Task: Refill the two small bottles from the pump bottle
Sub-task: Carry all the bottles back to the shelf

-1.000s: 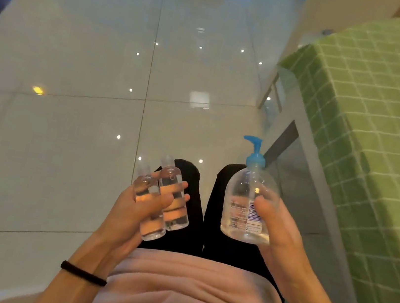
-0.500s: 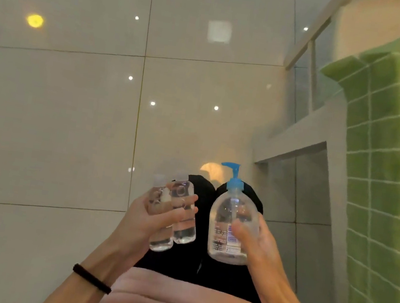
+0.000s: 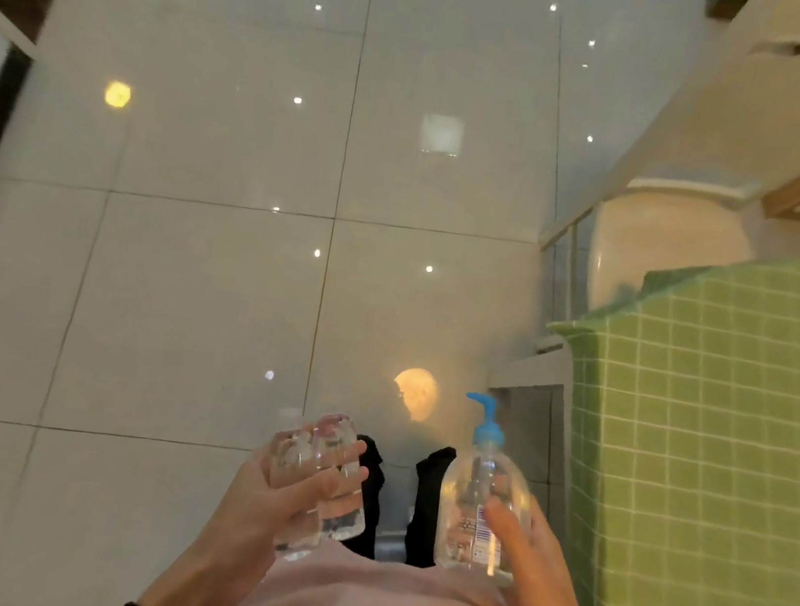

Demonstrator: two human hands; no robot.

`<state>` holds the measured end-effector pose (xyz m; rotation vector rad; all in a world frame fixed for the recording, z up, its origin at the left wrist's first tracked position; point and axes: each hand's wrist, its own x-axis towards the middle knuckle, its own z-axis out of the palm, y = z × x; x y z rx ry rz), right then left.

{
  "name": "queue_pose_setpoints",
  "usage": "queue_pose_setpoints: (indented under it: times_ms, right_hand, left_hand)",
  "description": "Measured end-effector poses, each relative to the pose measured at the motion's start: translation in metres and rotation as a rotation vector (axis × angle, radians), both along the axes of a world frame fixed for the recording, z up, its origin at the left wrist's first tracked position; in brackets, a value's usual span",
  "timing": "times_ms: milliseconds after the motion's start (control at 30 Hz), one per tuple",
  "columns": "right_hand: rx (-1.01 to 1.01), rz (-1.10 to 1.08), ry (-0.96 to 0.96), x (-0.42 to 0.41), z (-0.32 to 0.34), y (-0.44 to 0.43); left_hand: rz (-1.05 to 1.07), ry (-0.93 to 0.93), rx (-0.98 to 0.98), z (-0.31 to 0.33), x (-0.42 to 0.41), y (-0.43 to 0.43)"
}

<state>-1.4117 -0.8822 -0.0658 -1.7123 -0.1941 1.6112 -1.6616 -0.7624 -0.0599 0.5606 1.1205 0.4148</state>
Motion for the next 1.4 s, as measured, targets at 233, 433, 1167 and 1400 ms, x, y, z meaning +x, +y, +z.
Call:
queue_pose_setpoints:
  times_ms: [233, 433, 1167, 1400]
  right_hand:
    - [-0.014, 0.091, -0.140, -0.021, 0.038, 0.038]
    - [0.013, 0.009, -0.083, -0.011, 0.045, 0.070]
    - [0.153, -0.184, 0.064, 0.161, 0.049, 0.306]
    - [0.153, -0.136, 0.016, 0.174, 0.040, 0.402]
  left_hand:
    - [0.052, -0.010, 0.102, 0.037, -0.029, 0.036]
    - [-0.019, -0.023, 0.103, 0.040, 0.000, 0.078]
    - [-0.100, 0.054, 0.141, 0.070, 0.175, 0.310]
    - [-0.045, 0.065, 0.117, 0.057, 0.179, 0.400]
